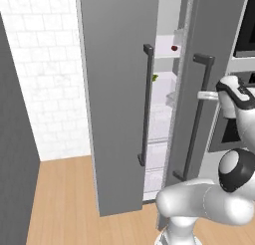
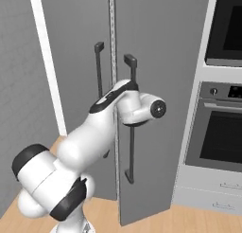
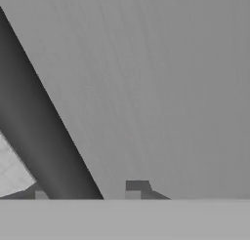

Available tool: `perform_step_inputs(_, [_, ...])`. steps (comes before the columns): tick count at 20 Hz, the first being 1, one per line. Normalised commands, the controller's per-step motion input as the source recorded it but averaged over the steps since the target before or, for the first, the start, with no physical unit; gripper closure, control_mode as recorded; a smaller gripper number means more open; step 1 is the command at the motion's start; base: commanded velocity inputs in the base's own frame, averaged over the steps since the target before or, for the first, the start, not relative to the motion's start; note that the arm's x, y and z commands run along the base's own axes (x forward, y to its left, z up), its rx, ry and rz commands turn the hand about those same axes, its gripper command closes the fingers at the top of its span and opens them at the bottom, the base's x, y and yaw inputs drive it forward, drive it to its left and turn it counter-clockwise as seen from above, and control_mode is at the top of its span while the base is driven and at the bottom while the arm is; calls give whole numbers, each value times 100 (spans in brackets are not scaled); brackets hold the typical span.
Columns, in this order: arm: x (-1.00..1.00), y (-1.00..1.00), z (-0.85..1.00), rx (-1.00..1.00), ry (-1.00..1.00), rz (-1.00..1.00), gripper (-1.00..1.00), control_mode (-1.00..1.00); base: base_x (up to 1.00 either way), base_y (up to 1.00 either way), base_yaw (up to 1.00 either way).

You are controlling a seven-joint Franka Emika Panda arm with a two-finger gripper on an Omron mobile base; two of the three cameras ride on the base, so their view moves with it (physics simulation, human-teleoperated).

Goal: Take the strawberry from the fridge and place it on top of the pancake, located on the dining counter.

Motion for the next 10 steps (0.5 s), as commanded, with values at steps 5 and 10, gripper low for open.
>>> perform_step_inputs(5, [-45, -77, 0, 4, -2, 16, 100, -100, 0, 0, 0])
perform_step_inputs(10, [-31, -51, -6, 0, 0, 7, -100, -100, 0, 0, 0])
